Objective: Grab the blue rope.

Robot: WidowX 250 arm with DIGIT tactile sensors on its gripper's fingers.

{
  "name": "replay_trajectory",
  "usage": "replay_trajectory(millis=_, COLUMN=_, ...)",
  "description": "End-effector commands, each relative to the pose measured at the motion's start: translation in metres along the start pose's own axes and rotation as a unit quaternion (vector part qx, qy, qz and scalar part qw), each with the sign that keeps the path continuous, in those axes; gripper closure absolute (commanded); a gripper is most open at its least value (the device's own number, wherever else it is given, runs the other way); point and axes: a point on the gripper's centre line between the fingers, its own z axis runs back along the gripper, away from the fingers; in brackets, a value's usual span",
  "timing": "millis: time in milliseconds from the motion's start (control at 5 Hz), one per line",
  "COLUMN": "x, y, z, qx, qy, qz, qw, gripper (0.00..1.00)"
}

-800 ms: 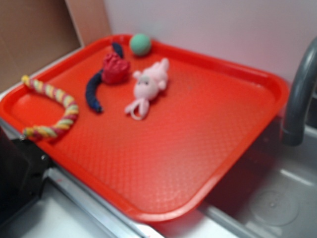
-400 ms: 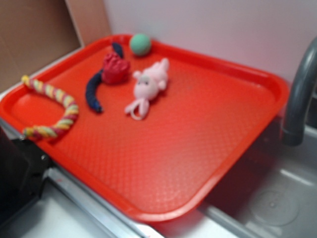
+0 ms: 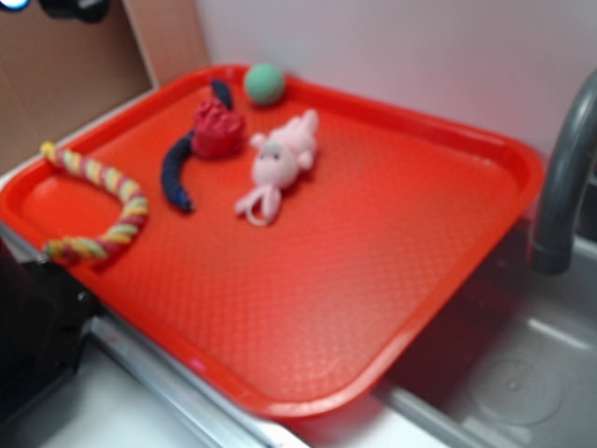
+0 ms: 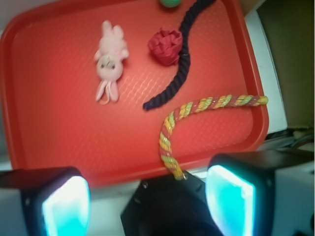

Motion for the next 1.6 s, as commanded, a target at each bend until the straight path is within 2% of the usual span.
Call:
replay_trajectory(millis=0, x=0.033, y=0.018, z=-0.036, qx=-0.008, qy=-0.05, qz=0.091, qw=0.995, gripper=0.0)
replay_trajectory(millis=200, x=0.046, y=0.028, z=-0.062, qx=-0.004, qy=-0.068, qz=0.117, qw=0.991, gripper=0.0)
replay_trajectory(millis=400, x=0.057, y=0.036, z=-0.088, qx=-0.012, qy=-0.072, qz=0.122, qw=0.99, gripper=0.0)
replay_trajectory(millis=800, x=0.071, y=0.041, z=-0.13, qx=0.02, qy=-0.087, qz=0.144, qw=0.986, gripper=0.0)
replay_trajectory(millis=1400, x=0.077, y=0.042, z=-0.175, qx=0.047, qy=-0.09, qz=0.174, qw=0.98, gripper=0.0)
